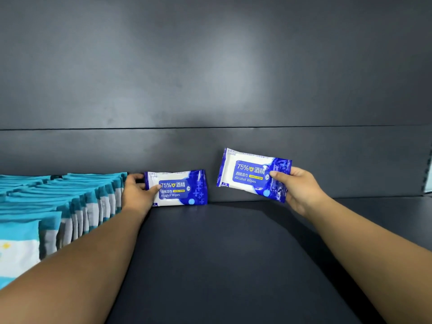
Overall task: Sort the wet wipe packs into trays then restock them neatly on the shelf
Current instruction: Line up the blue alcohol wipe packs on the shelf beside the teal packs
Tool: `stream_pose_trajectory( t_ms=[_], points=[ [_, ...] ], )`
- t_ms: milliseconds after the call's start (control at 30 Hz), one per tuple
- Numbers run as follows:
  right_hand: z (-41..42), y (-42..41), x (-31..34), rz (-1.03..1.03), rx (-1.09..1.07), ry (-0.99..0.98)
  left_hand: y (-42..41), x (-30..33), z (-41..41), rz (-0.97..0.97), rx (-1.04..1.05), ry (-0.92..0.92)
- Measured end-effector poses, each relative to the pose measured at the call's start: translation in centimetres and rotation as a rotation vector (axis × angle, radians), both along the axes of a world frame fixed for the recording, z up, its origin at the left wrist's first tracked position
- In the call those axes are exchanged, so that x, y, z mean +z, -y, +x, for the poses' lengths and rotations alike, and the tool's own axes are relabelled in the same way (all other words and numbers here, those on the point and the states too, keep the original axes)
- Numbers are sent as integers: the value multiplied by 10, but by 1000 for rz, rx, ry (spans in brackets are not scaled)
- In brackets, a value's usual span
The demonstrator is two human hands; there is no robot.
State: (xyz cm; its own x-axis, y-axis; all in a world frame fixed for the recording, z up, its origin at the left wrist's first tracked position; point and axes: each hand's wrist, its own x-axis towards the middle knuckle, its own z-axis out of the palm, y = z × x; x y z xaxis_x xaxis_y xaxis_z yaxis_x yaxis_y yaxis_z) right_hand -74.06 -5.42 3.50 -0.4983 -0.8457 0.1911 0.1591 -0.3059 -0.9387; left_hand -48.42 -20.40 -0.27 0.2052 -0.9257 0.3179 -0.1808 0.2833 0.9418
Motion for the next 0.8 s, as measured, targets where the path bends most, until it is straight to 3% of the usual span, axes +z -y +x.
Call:
stream_pose_trajectory(
  t_ms=[133,267,367,467,667,800],
  points=[
    [6,0,3,8,14,2,-8,4,2,88,3,79],
    [24,0,8,24,35,-42,-49,12,9,156,-28,326],
    [45,4,5,63,64,-117,-107,22,26,103,-106,764],
    [71,20,2,98,92,-166,-155,20,50,-93,-126,1222],
    [116,63,-6,175,78,-235,-186,0,71,-146,-79,1306],
    [122,85,-13,242,46,-291,-182,-1,63,-185,14,1463]
  ],
)
